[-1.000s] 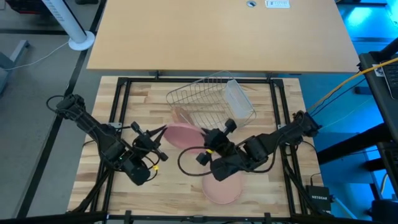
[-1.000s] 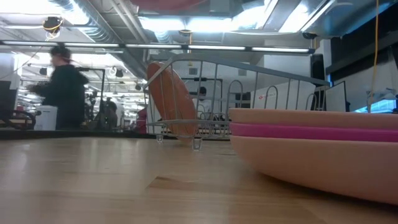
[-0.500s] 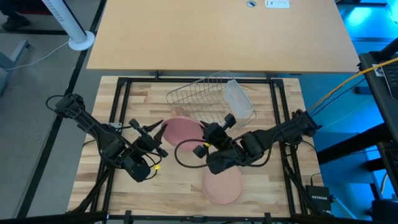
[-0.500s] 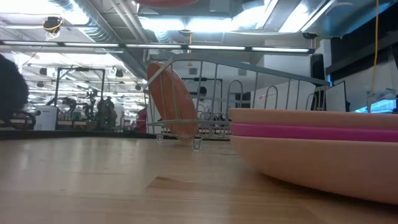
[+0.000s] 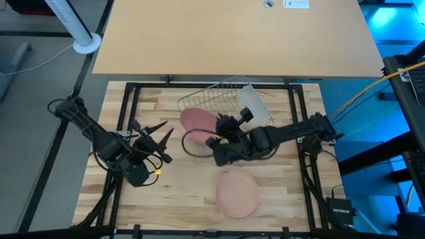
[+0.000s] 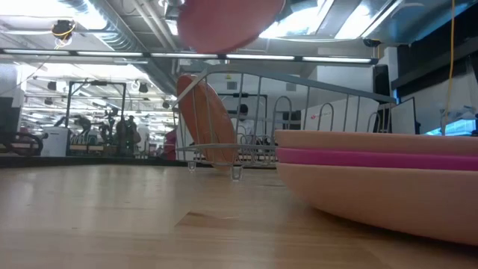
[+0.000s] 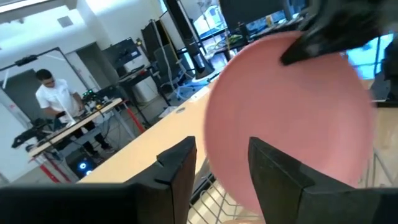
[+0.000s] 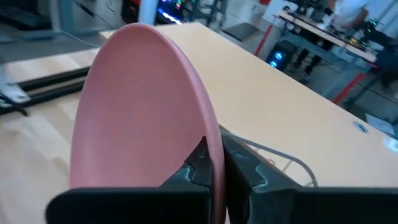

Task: Sort dishes
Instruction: Put the light pink plate into the dish rack

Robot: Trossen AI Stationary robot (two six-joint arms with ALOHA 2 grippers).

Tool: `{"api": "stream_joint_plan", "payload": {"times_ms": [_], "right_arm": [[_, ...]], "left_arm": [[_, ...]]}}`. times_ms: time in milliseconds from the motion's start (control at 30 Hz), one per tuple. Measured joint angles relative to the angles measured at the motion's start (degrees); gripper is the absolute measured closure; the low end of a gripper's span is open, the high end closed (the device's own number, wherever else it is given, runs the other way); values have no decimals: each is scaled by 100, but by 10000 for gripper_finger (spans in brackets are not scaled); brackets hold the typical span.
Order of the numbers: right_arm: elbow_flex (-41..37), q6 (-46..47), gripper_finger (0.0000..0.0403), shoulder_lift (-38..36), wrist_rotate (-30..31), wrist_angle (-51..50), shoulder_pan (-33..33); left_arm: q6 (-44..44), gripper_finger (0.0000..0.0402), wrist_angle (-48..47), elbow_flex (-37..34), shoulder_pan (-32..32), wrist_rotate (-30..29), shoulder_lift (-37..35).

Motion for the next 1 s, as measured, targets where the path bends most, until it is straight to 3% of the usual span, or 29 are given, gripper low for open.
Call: {"api": "stream_joint_plan", "payload": {"times_ms": [367, 533, 700, 1000], "right_arm": [[-19, 403, 387, 82, -109, -784, -795], [-412, 461, 387, 127, -106, -670, -988], [-713, 461, 386, 148, -151, -377, -1058], [-1113, 473, 386, 166, -216, 54, -1043]], "left_arm": [[-181, 263, -419, 0, 147, 200, 4], [-793, 263, -898, -24, 1006, 886, 5], [-754, 263, -817, -134, 2103, 1684, 35], [906, 263, 942, -547, 3680, 3443, 76]]}}
